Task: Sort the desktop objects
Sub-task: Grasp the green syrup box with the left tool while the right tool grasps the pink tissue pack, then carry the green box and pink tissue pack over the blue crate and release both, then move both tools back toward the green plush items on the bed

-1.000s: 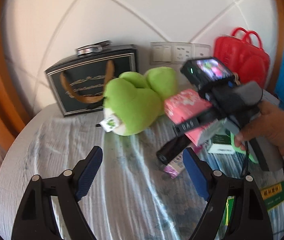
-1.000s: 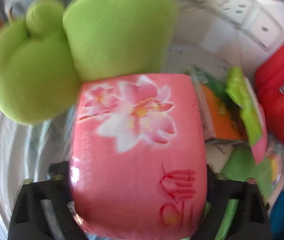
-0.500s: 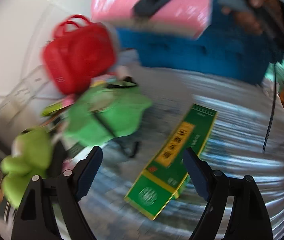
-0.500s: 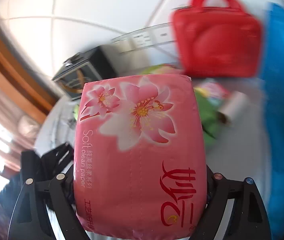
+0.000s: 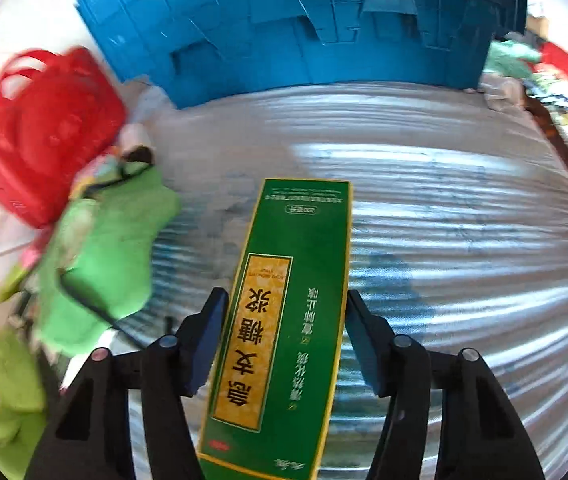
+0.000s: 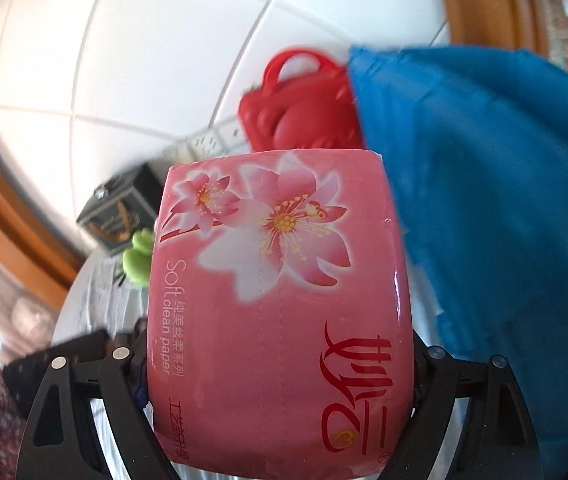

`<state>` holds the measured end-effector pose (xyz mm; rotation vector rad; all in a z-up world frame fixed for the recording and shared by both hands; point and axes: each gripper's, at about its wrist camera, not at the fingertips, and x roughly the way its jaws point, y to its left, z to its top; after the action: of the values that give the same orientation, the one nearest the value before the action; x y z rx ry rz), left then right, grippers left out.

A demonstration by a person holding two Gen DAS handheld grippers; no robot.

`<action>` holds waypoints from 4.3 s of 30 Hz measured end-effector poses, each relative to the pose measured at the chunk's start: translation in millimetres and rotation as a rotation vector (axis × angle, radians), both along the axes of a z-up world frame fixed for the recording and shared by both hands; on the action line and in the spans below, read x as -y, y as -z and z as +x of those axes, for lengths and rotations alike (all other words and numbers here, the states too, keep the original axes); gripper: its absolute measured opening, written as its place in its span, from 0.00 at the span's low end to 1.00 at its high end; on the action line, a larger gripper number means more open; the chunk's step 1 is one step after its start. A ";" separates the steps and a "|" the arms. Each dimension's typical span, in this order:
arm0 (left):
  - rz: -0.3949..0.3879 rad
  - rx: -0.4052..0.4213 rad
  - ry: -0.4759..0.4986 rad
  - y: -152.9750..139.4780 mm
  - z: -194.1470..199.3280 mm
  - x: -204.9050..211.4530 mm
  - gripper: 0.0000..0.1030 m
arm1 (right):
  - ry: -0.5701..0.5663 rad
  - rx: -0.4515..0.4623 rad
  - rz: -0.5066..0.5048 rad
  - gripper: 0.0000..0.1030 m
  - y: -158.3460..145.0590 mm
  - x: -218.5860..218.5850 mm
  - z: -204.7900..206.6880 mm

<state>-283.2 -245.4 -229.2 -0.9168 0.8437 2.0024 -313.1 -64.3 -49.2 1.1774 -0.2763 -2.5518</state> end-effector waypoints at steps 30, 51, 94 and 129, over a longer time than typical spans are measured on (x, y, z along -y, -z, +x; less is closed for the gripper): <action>0.431 -0.419 -0.382 -344.9 58.1 -276.2 0.54 | 0.331 -0.380 0.063 0.86 -169.6 -240.2 157.1; 0.355 -0.481 -0.643 -369.6 -12.1 -359.3 0.67 | 0.253 -0.209 -0.099 0.99 -156.5 -368.0 41.5; 0.233 -0.601 -1.018 -286.7 116.1 -67.7 0.73 | 0.071 -0.245 0.032 0.99 -96.1 -123.4 140.7; 0.088 -0.308 -1.061 -64.6 -42.7 151.4 0.73 | -0.260 0.137 0.208 0.99 191.9 108.1 -132.0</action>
<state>-325.9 -396.8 -164.6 -1.1500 0.4151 3.1195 -445.1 -172.4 -241.1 1.3674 0.1102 -2.3190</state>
